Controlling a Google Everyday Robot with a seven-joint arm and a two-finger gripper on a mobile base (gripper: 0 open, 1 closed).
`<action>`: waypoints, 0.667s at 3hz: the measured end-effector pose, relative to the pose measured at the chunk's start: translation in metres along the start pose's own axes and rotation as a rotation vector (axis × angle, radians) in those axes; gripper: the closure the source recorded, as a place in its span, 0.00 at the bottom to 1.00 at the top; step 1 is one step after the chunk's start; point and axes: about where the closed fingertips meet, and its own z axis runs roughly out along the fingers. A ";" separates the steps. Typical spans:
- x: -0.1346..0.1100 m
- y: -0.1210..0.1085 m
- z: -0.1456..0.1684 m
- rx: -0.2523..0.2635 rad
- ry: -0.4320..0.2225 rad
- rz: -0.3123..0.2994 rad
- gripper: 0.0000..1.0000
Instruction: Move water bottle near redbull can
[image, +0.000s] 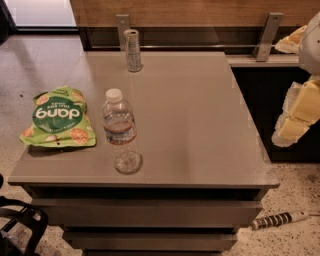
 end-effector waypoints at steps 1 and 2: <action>-0.007 0.004 0.015 -0.011 -0.119 0.005 0.00; -0.037 0.009 0.041 -0.050 -0.257 -0.023 0.00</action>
Offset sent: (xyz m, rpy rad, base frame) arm 0.0287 0.0896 -0.0545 0.4033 -0.0248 0.2265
